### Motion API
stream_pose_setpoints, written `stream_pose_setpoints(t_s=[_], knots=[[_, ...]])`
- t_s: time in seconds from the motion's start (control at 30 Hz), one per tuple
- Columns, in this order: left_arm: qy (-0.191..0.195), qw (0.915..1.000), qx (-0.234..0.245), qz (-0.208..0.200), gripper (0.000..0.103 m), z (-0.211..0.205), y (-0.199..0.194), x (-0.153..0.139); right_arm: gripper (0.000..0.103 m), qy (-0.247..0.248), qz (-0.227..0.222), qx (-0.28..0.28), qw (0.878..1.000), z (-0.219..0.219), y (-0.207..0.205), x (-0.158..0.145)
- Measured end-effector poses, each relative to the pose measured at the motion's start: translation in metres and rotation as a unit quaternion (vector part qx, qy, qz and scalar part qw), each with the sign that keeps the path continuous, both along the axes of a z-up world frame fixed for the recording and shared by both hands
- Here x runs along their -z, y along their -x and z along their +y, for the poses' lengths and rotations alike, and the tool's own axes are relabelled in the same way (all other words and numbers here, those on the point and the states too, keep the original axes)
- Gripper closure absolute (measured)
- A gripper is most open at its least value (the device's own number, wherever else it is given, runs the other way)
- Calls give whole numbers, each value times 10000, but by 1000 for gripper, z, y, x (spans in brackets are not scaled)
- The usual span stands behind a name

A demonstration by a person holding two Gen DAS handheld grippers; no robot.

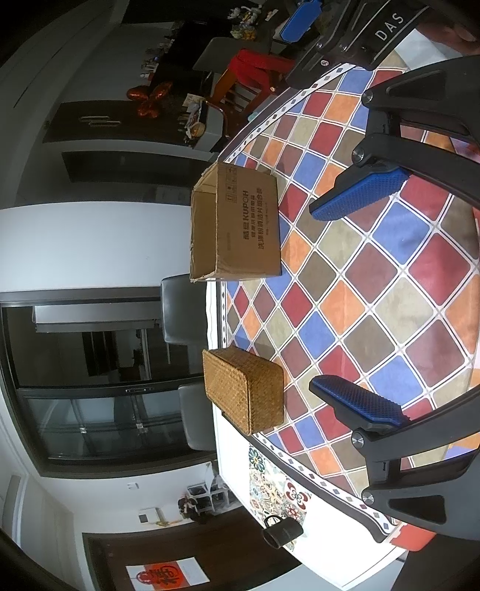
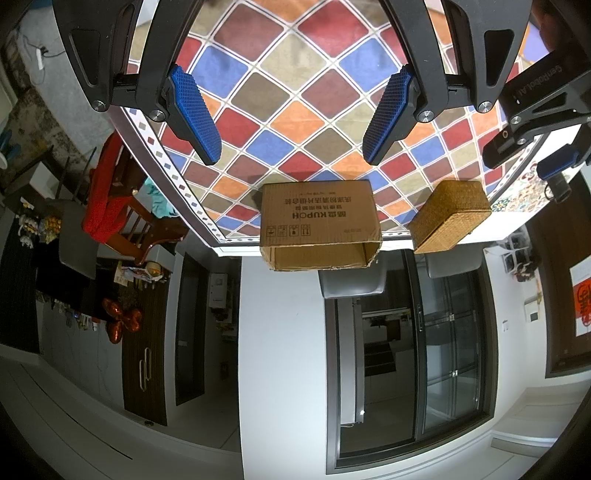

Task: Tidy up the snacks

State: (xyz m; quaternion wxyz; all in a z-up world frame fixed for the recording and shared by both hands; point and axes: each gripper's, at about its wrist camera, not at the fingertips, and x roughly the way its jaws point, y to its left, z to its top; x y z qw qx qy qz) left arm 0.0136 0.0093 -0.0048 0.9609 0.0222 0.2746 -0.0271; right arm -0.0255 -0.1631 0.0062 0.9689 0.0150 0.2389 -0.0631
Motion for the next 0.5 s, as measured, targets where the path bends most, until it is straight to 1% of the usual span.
stream_pose_setpoints(t_s=[0.5], knots=[[-34,10000,-12,-11,17,-4,1,1,23,2,-13,8,10000,-1,0,0]])
